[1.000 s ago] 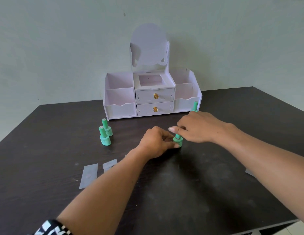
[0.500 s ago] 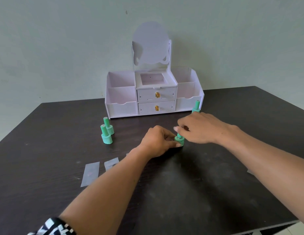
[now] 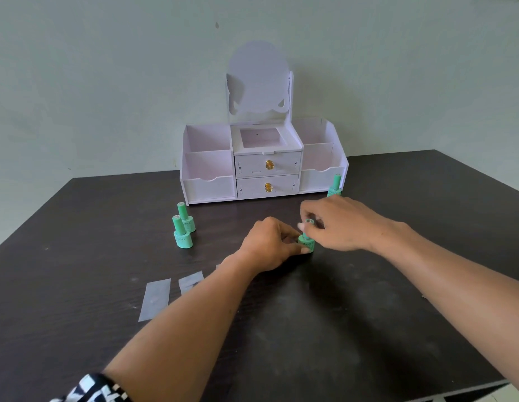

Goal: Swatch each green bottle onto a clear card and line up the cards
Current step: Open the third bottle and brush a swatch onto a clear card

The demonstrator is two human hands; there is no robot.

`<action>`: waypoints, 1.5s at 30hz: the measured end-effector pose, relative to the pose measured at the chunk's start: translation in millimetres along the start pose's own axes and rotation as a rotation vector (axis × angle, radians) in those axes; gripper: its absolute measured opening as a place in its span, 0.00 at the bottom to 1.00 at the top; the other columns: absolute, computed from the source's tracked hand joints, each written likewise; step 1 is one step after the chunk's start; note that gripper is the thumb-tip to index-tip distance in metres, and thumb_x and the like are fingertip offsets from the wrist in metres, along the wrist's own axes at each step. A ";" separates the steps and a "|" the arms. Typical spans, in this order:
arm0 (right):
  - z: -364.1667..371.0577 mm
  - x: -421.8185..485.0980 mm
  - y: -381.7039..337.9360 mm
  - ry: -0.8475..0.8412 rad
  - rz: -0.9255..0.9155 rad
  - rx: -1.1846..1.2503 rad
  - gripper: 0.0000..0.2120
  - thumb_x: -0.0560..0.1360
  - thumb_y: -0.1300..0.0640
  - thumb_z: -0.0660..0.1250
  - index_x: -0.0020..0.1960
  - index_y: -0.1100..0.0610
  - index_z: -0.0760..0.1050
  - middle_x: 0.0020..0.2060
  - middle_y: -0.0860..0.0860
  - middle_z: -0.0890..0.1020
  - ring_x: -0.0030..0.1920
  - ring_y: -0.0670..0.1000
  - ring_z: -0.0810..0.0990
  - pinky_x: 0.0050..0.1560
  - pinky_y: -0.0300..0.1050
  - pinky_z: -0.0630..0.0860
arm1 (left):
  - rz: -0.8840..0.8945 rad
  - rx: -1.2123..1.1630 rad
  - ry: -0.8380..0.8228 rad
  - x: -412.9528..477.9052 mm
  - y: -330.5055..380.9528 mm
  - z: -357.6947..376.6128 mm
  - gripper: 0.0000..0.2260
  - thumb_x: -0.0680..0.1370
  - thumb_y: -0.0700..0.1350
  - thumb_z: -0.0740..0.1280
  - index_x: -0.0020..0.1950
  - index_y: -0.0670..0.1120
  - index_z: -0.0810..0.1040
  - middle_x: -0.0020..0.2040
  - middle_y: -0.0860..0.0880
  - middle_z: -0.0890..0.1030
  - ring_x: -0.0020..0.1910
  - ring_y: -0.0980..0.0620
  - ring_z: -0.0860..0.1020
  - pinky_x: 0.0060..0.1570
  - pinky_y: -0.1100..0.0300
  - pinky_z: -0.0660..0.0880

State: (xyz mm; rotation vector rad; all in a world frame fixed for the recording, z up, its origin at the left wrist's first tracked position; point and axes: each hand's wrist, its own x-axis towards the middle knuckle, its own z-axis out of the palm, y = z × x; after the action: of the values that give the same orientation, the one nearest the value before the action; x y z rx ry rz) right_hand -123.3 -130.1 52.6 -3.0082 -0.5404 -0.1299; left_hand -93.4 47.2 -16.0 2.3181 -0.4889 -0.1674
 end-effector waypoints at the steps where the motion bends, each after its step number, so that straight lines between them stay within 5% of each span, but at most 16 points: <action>1: 0.6 -0.3 -0.2 0.000 -0.011 -0.020 0.18 0.81 0.37 0.57 0.41 0.49 0.68 0.35 0.46 0.76 0.37 0.51 0.76 0.33 0.46 0.68 | 0.003 0.004 -0.006 -0.1 0.5 -0.3 0.16 0.72 0.54 0.76 0.58 0.52 0.84 0.40 0.57 0.80 0.37 0.60 0.76 0.37 0.67 0.70; 4: 5.5 0.4 -3.7 0.072 0.032 -0.105 0.26 0.79 0.30 0.52 0.38 0.50 0.67 0.32 0.47 0.75 0.33 0.48 0.74 0.34 0.46 0.71 | -0.016 0.000 -0.006 -0.4 0.6 -0.3 0.16 0.72 0.54 0.77 0.56 0.50 0.84 0.43 0.56 0.83 0.40 0.60 0.77 0.42 0.64 0.74; 6: 7.7 -2.1 -3.2 0.064 0.064 -0.031 0.26 0.77 0.27 0.50 0.45 0.49 0.71 0.36 0.46 0.76 0.37 0.49 0.76 0.37 0.48 0.75 | -0.019 -0.013 -0.004 -1.2 1.1 0.0 0.14 0.71 0.54 0.77 0.53 0.50 0.85 0.41 0.56 0.83 0.39 0.59 0.78 0.42 0.63 0.73; 8: 6.8 -5.5 0.3 0.013 0.041 0.064 0.17 0.80 0.34 0.55 0.51 0.47 0.71 0.37 0.43 0.77 0.39 0.50 0.77 0.38 0.48 0.75 | -0.007 -0.011 -0.006 -1.5 1.6 -0.2 0.15 0.71 0.55 0.77 0.55 0.52 0.85 0.40 0.56 0.82 0.38 0.59 0.77 0.42 0.62 0.72; 10: 4.5 -7.2 2.0 0.010 0.010 0.029 0.13 0.81 0.40 0.59 0.45 0.48 0.70 0.33 0.45 0.75 0.36 0.50 0.76 0.35 0.47 0.72 | -0.005 -0.001 -0.002 -1.0 1.9 -0.8 0.16 0.71 0.55 0.77 0.57 0.53 0.85 0.41 0.56 0.83 0.39 0.59 0.77 0.41 0.62 0.72; 13: 3.9 -5.6 -1.2 0.062 0.058 -0.085 0.23 0.80 0.33 0.56 0.37 0.50 0.67 0.32 0.46 0.74 0.32 0.47 0.73 0.35 0.48 0.73 | -0.014 0.011 0.002 -0.9 2.2 0.2 0.17 0.71 0.54 0.77 0.57 0.51 0.84 0.45 0.54 0.84 0.41 0.59 0.79 0.42 0.62 0.72; 15: 3.0 -6.3 -2.3 0.081 0.084 -0.041 0.26 0.77 0.28 0.52 0.43 0.49 0.71 0.34 0.46 0.76 0.34 0.48 0.75 0.36 0.47 0.74 | -0.019 0.002 0.001 -1.0 2.2 0.5 0.16 0.71 0.54 0.77 0.56 0.51 0.84 0.44 0.54 0.84 0.41 0.59 0.79 0.43 0.62 0.73; 19: 3.5 -7.2 0.6 0.005 0.013 0.004 0.12 0.81 0.39 0.59 0.49 0.47 0.71 0.36 0.44 0.76 0.38 0.51 0.76 0.35 0.46 0.70 | -0.010 0.012 0.013 -1.1 0.9 0.7 0.15 0.70 0.56 0.77 0.55 0.54 0.86 0.38 0.57 0.81 0.38 0.60 0.77 0.41 0.62 0.73; 27: 3.1 -4.1 -5.5 0.039 0.061 -0.050 0.15 0.81 0.39 0.60 0.43 0.49 0.71 0.35 0.45 0.75 0.34 0.44 0.72 0.31 0.43 0.65 | 0.013 0.089 0.002 -7.9 9.3 -2.7 0.12 0.74 0.53 0.75 0.54 0.48 0.84 0.34 0.58 0.76 0.34 0.59 0.74 0.35 0.66 0.67; 34: -17.2 17.4 -28.6 0.155 0.081 0.051 0.15 0.79 0.41 0.64 0.44 0.51 0.76 0.41 0.50 0.80 0.43 0.55 0.78 0.34 0.45 0.67 | 0.037 0.102 0.056 -29.0 16.0 -40.4 0.13 0.77 0.51 0.70 0.60 0.51 0.83 0.46 0.50 0.86 0.47 0.50 0.82 0.54 0.54 0.78; 38: -27.2 48.2 -67.4 0.183 0.051 0.077 0.13 0.78 0.42 0.65 0.46 0.52 0.79 0.42 0.51 0.78 0.47 0.58 0.78 0.39 0.48 0.67 | 0.001 0.131 0.190 -50.4 0.7 -83.9 0.17 0.77 0.51 0.71 0.65 0.48 0.81 0.52 0.50 0.86 0.47 0.54 0.82 0.53 0.62 0.76; 45: -11.2 103.7 -128.7 0.104 0.019 0.079 0.13 0.76 0.43 0.67 0.46 0.53 0.77 0.45 0.53 0.76 0.50 0.60 0.78 0.42 0.49 0.69 | -0.083 0.174 0.399 -91.6 -45.6 -147.1 0.08 0.77 0.48 0.71 0.54 0.49 0.86 0.42 0.54 0.84 0.38 0.62 0.78 0.33 0.79 0.68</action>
State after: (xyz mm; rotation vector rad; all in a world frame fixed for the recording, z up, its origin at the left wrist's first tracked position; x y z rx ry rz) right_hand -72.3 24.7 82.4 -2.9095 -0.4946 -0.2560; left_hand -125.6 208.8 54.4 2.4585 -0.2120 0.3057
